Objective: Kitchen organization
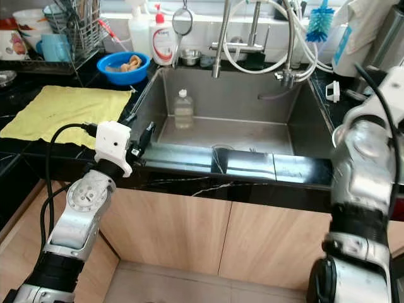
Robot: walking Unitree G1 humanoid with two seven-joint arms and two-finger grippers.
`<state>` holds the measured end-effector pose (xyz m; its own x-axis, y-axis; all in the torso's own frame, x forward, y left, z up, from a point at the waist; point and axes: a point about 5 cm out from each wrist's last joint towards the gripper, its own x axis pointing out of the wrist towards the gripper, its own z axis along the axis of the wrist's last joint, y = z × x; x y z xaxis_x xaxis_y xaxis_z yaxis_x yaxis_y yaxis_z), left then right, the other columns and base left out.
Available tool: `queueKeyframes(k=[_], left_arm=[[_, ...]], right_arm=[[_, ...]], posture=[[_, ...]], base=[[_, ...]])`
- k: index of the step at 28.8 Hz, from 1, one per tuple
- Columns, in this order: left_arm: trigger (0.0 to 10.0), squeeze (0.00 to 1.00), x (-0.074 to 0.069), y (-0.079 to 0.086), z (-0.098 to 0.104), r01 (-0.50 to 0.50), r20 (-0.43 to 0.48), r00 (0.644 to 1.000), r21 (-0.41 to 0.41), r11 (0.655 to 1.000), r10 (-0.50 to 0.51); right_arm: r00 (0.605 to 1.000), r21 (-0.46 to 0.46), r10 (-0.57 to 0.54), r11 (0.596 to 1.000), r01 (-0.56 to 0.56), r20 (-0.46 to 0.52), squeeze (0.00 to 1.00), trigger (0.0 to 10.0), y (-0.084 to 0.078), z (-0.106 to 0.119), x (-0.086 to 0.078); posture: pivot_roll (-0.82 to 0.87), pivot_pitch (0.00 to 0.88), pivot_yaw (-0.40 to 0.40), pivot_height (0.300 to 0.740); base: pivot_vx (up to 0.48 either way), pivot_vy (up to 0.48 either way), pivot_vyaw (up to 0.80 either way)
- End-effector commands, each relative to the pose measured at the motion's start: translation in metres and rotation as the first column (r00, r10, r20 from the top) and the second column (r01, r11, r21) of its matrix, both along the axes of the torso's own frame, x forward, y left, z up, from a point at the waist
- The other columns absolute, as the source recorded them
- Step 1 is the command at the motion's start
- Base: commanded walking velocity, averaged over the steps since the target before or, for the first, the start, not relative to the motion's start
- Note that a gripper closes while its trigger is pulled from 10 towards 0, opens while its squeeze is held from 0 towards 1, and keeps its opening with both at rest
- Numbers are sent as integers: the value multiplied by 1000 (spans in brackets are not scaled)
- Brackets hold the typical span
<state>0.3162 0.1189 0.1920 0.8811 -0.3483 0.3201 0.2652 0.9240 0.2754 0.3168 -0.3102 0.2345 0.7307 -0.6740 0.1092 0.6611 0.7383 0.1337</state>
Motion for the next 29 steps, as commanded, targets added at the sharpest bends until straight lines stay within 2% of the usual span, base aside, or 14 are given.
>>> queueKeyframes(k=[1,3,8,12,21,22,23,29], left_arm=[[10000,0,1,-1,2,4,5,1000,0,1000,-4],[10000,0,1,-2,1,7,2,1000,-1,1000,-7],[10000,0,0,-2,0,12,0,1000,-1,1000,-12],[10000,0,-2,-2,-1,14,-4,1000,-3,1000,-14],[10000,0,-1,-4,0,23,-3,1000,-3,1000,-23],[10000,0,-2,-4,-1,25,-3,1000,-2,1000,-25],[10000,0,-2,-4,-1,26,-3,1000,-2,1000,-26],[10000,0,-3,-5,-1,31,-1,1000,-1,1000,-31]], right_arm=[[999,18,-38,999,38,18,1000,10000,-3,4,-8],[997,47,-76,996,76,-6,1000,10000,-5,-5,-22],[994,71,-100,992,104,-51,1000,10000,-8,-17,-37],[988,62,-152,986,154,-31,1000,10000,-12,-17,-49],[991,193,-124,973,131,-46,1000,10000,-8,-29,-46],[992,203,-107,972,118,-64,612,10000,-5,-31,-43],[992,208,-108,971,121,-71,0,10000,-5,-32,-42],[989,304,-139,941,146,-44,0,10000,-7,-38,-37]], posture=[[41,0,21,740],[40,0,22,740],[40,0,23,740],[37,0,26,740],[37,0,27,740],[37,0,29,740],[37,0,29,740],[43,0,28,740]], base=[[0,0,0],[0,0,0],[0,0,0],[0,0,0],[0,0,0],[0,0,0],[0,0,0],[0,0,0]])
